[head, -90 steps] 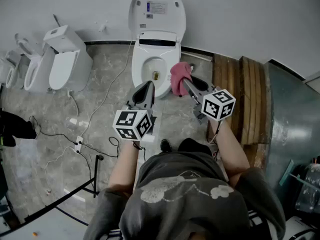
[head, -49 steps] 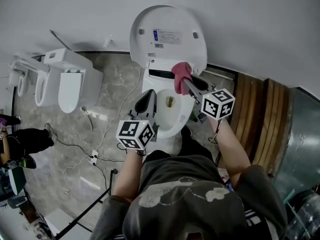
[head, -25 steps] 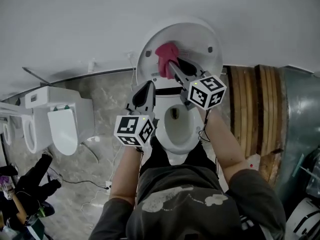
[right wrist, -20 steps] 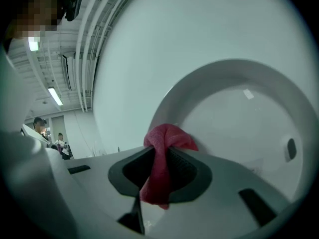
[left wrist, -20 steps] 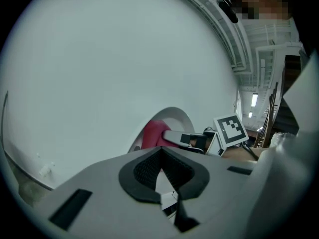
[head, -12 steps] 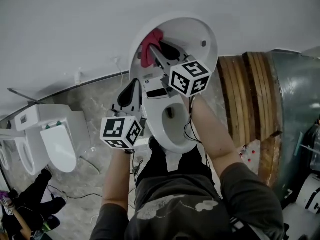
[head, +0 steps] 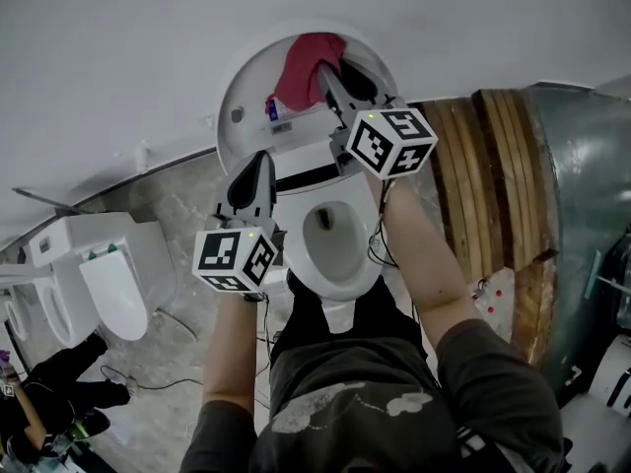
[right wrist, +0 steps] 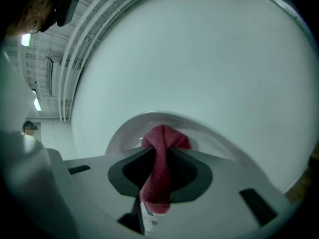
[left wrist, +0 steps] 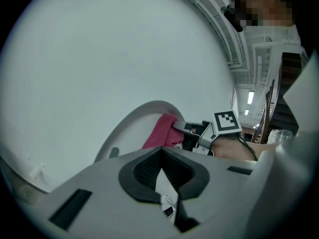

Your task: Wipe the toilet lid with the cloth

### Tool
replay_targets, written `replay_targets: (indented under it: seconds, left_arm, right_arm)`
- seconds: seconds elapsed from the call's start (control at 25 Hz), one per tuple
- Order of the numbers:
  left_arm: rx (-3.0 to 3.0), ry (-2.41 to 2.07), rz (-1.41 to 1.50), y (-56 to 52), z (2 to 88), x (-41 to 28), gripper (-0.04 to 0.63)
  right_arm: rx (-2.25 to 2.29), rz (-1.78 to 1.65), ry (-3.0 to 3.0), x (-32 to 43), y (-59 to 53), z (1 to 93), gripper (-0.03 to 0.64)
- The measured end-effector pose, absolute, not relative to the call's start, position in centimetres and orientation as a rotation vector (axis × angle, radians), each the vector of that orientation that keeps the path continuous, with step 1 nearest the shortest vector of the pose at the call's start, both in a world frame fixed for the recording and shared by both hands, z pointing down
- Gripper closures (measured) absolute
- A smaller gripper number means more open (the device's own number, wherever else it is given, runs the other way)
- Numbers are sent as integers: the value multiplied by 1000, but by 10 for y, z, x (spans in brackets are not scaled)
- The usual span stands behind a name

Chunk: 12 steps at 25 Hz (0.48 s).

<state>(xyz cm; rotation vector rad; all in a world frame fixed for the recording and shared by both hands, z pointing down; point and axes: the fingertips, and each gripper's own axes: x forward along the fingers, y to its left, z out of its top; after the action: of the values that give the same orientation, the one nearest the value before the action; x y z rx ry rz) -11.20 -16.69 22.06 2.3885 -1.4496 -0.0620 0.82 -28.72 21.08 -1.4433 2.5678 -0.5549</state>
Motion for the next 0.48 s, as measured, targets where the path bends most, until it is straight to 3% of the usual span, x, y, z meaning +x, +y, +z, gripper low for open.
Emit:
replay_targets:
  seconds: [0.48]
  left_arm:
    - [2373, -1384, -38, -173, 246, -55, 589]
  right_arm:
    - [-1622, -746, 2469, 82, -280, 267, 541]
